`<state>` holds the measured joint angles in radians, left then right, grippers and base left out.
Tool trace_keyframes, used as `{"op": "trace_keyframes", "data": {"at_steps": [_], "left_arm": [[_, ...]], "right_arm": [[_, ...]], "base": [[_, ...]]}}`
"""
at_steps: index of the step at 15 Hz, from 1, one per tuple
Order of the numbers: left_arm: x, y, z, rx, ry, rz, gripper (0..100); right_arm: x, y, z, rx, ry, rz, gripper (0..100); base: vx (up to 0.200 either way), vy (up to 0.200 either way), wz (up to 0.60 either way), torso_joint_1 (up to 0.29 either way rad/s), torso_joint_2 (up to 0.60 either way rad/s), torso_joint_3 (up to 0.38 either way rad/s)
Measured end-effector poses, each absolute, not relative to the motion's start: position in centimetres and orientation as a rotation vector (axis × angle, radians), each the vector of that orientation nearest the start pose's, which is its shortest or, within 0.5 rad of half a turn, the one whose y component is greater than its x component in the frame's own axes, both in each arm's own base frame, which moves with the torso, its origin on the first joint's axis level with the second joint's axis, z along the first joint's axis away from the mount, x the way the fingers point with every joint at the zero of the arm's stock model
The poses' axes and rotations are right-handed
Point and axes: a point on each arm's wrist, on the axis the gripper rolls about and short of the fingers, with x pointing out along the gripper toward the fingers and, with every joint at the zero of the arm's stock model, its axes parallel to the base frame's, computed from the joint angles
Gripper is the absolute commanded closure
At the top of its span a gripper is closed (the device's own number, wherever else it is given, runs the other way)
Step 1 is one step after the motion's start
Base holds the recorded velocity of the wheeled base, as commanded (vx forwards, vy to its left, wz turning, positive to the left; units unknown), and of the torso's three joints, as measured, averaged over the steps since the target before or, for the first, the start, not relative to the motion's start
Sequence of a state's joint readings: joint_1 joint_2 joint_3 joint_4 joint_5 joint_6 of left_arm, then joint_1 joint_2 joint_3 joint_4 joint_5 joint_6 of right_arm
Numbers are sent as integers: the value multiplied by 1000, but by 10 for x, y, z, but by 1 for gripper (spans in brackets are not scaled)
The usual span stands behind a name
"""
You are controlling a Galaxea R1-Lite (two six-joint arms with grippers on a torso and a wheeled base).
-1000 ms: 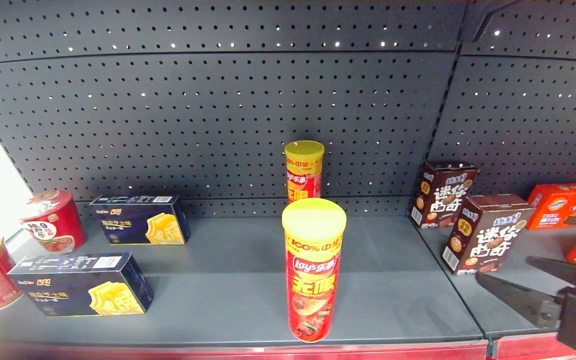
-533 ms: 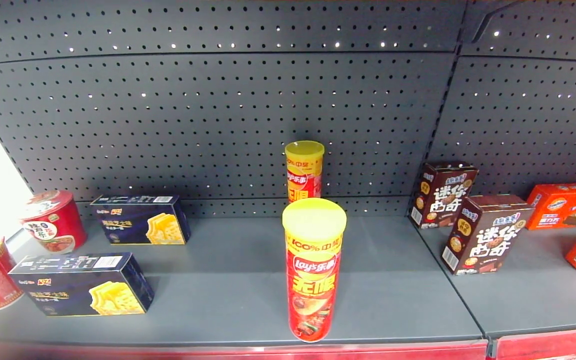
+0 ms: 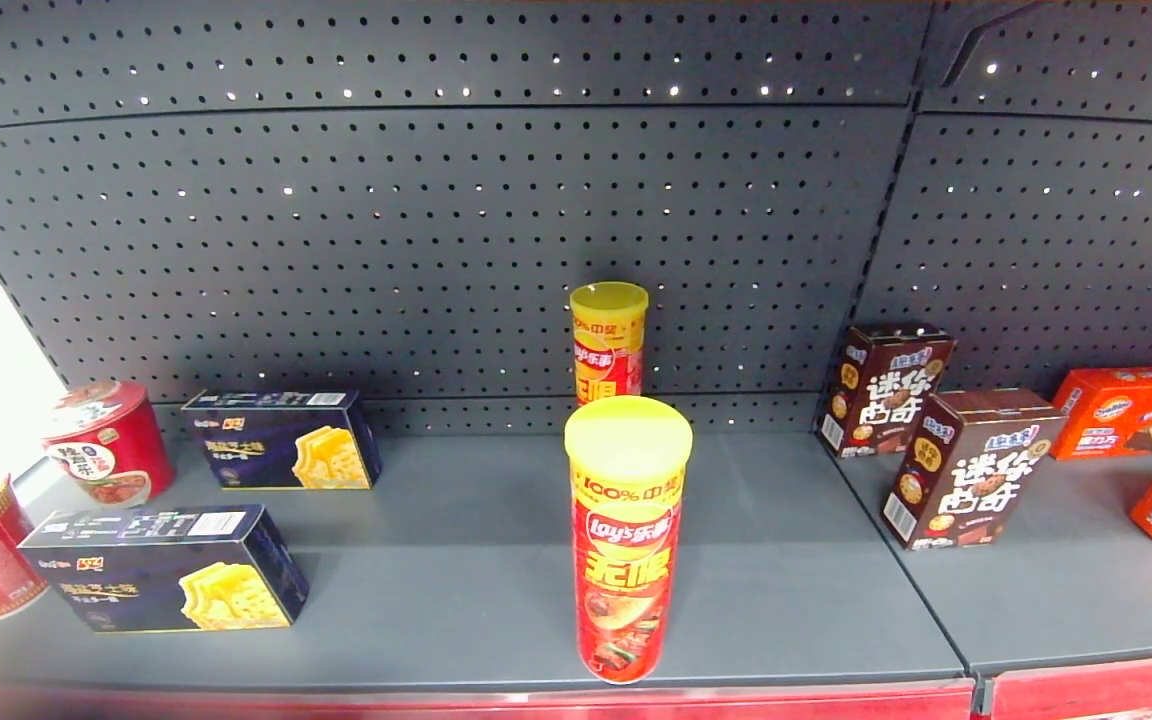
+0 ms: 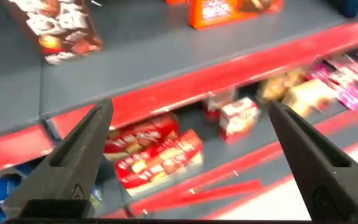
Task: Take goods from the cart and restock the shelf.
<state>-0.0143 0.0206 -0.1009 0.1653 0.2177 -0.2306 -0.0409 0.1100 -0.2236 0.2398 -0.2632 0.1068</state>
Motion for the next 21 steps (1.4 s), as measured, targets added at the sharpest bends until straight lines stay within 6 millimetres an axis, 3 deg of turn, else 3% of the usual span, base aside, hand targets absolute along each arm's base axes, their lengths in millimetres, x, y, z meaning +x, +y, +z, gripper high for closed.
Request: {"op": "trace_keyframes", "data": {"at_steps": [4,7,10,21], "left_arm": [[-29,5,87,-72,55,209,0],[-25,4,87,-11,-4,132,0],[-22,0,78,67,8,-43,0],[-22,0,76,7,17,-24,0]], "right_arm": [[-23,-1,95,31,-22,-92,0],[-22,0,77,-4,12,-8,0],[-23,0,76,-3,2,-4,0],[-23,0,75,-3,3,-3,0]], "base": [[0,0,0,0,0,0],[0,0,0,0,0,0],[0,0,0,0,0,0],[0,0,0,0,0,0]]}}
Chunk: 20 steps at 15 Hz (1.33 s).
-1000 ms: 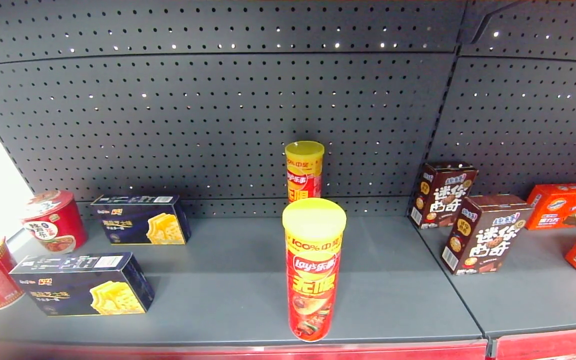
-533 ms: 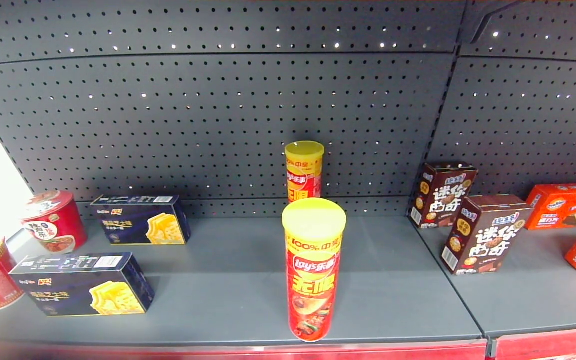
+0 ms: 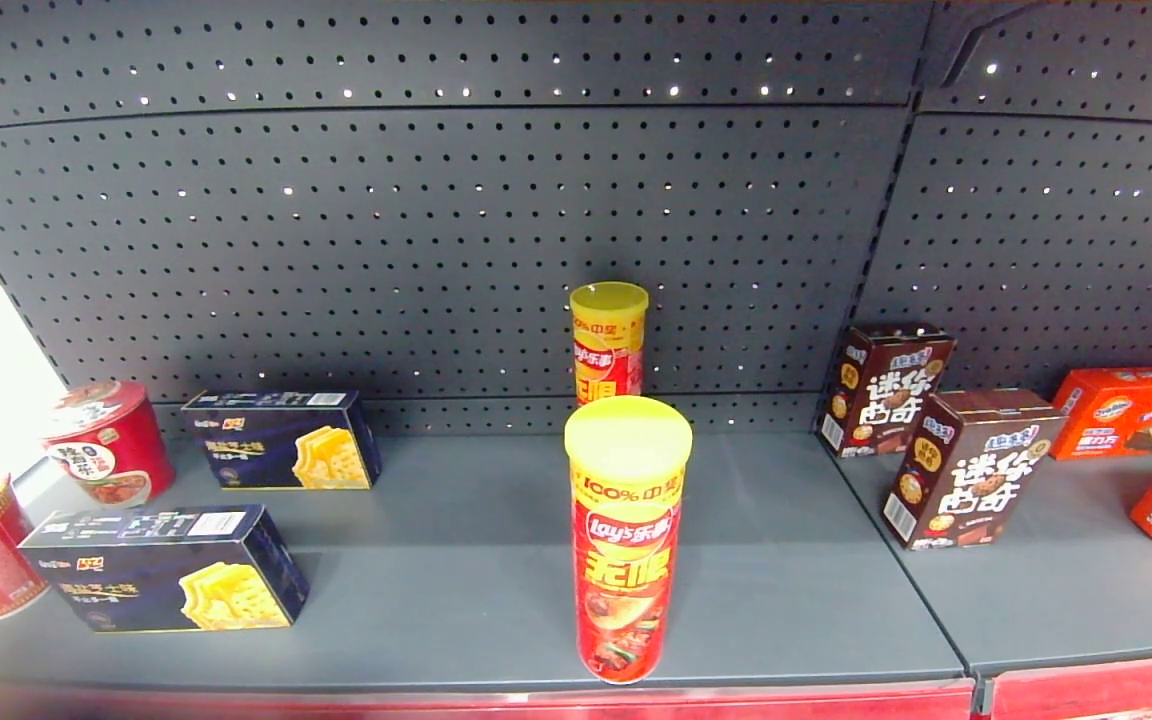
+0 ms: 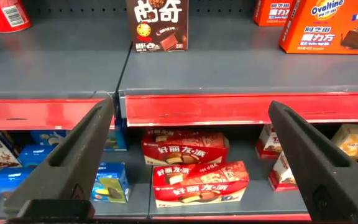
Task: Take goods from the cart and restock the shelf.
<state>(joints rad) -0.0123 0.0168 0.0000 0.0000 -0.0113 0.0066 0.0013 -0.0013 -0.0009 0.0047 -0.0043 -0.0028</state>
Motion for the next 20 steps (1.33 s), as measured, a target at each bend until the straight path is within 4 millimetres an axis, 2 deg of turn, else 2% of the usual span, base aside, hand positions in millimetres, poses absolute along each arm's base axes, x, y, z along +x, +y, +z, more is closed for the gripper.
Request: {"op": "trace_keyframes", "data": {"at_steps": [2,9,11,20], "left_arm": [[-22,0,76,5,17,-20,0],[-21,0,76,8,17,-21,0],[-21,0,76,8,17,-22,0],[-21,0,76,7,18,-20,0]], "right_arm": [[-23,0,75,-3,3,-3,0],[-23,0,75,-5,2,-1,0],[-23,0,75,-4,3,-1,0],[-23,0,75,-3,2,-2,0]], "base": [[-200,0,0,2,2,2],[0,0,0,0,0,0],[0,0,600,5,5,2],[0,0,0,-22,60,34]]}}
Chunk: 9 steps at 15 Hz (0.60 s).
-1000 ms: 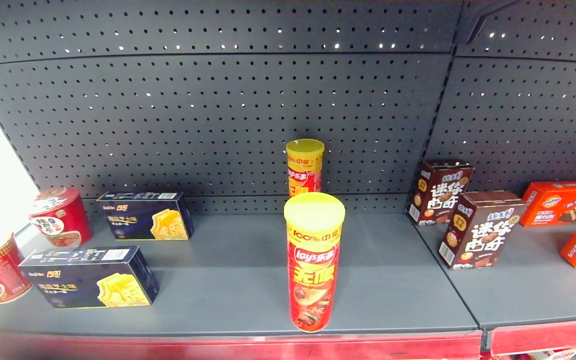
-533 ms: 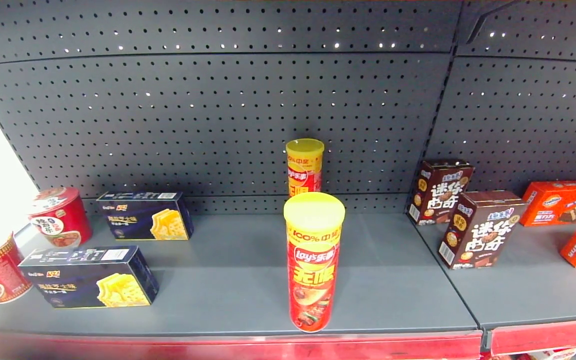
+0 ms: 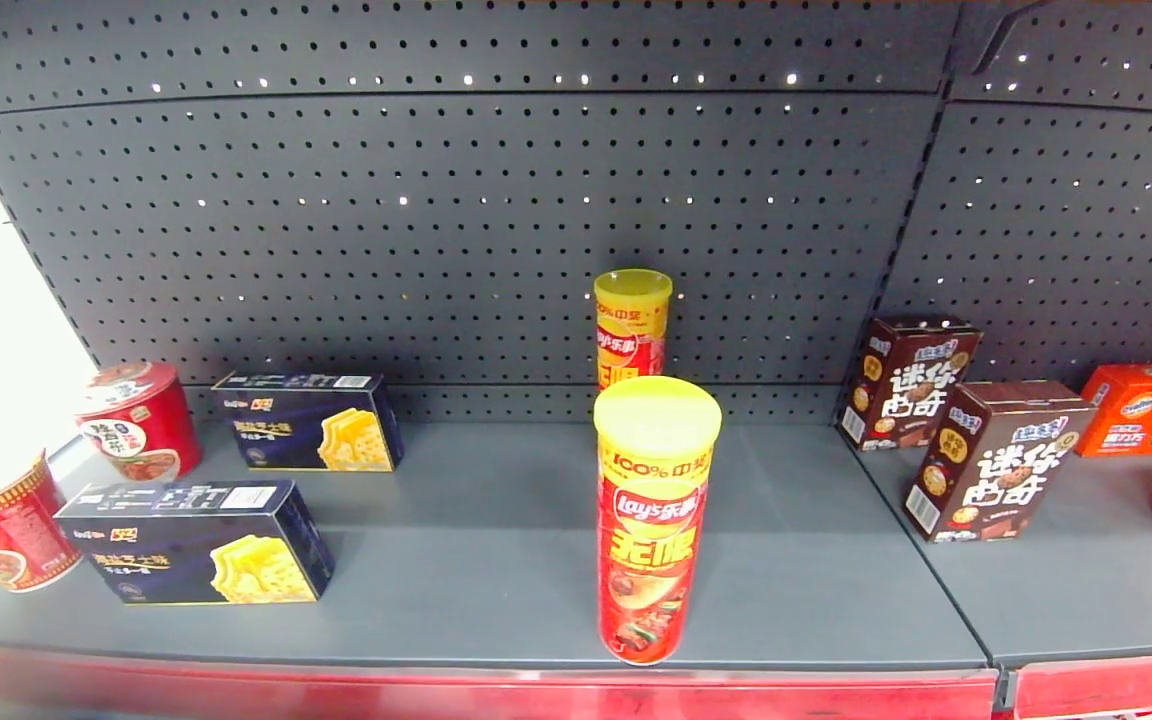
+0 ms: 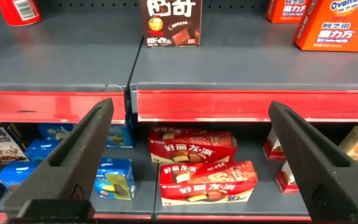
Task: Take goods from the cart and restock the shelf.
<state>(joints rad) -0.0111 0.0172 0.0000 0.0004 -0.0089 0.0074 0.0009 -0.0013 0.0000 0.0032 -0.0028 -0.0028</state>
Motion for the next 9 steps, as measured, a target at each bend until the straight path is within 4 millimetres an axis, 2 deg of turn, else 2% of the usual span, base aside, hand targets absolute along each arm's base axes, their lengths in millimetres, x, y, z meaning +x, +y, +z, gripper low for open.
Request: {"op": "trace_keyframes", "data": {"at_steps": [9], "left_arm": [[-21,0,76,5,17,-20,0]], "right_arm": [[-23,0,75,-3,2,-2,0]], "base": [[0,0,0,0,0,0]]}}
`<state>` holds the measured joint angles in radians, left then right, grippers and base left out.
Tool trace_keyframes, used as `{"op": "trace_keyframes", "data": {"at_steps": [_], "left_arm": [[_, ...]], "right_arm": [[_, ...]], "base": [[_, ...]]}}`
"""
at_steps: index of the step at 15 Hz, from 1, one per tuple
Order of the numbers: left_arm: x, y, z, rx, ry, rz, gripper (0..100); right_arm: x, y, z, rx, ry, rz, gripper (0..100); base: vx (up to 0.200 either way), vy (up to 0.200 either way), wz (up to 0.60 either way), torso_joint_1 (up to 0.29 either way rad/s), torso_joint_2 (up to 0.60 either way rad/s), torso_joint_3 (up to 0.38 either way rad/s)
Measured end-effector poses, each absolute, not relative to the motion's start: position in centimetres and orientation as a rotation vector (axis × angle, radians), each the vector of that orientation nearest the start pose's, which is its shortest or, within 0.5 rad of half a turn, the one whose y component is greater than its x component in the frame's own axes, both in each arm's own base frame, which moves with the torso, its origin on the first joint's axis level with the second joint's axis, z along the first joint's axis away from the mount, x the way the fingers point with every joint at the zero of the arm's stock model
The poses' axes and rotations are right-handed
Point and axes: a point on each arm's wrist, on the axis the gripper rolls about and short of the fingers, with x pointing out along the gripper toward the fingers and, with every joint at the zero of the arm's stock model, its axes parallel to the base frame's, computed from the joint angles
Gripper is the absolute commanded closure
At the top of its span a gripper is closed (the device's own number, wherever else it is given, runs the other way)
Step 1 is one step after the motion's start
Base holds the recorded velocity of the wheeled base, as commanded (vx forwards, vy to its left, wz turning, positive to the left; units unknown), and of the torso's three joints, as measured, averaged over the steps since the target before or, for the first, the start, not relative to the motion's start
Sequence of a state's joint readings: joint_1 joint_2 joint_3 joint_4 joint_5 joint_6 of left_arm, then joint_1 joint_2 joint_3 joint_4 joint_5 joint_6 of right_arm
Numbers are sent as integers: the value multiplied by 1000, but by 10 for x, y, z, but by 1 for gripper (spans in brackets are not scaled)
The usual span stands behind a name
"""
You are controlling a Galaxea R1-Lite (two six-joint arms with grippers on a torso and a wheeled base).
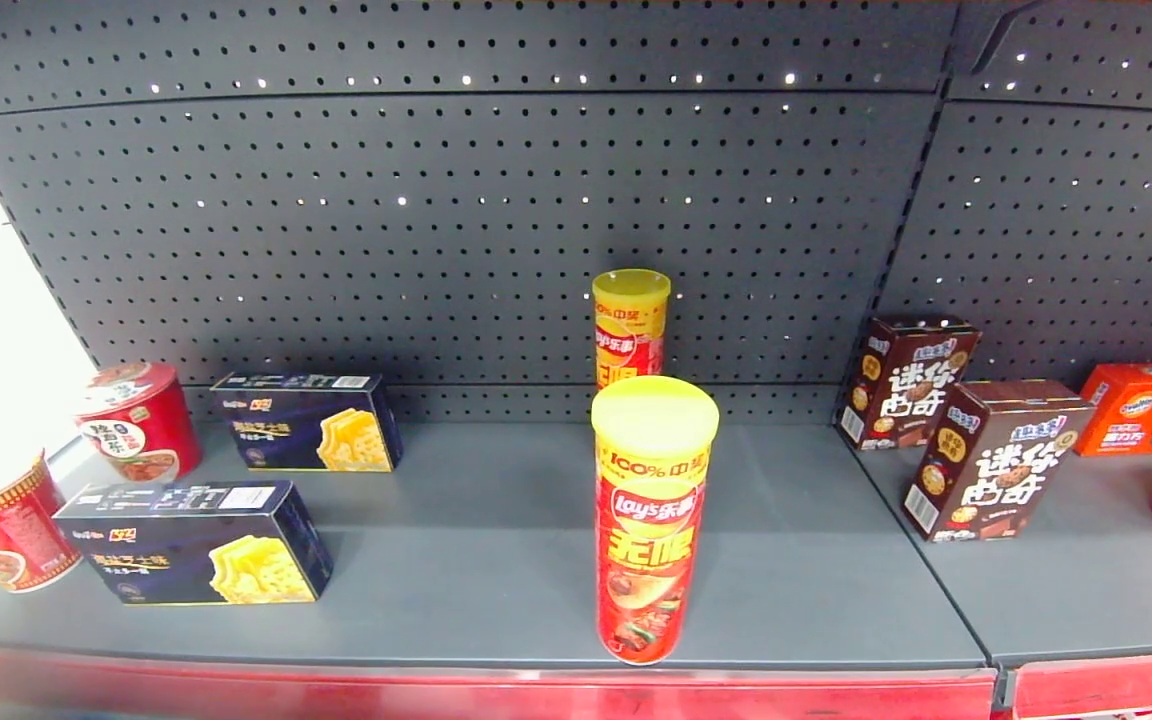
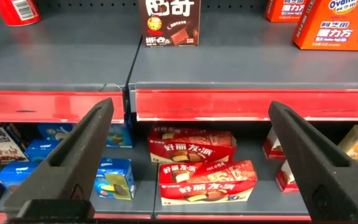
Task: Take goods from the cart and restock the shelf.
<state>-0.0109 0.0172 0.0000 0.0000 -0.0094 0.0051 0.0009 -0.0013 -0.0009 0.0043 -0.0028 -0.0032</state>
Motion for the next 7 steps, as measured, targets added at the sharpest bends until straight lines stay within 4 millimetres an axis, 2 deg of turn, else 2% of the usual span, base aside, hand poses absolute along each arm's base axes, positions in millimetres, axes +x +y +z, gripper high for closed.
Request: {"op": "trace_keyframes", "data": {"at_steps": [7], "left_arm": [[-21,0,76,3,17,-19,0]], "right_arm": [[-23,0,75,-6,2,2,0]], "base": [[0,0,0,0,0,0]]}}
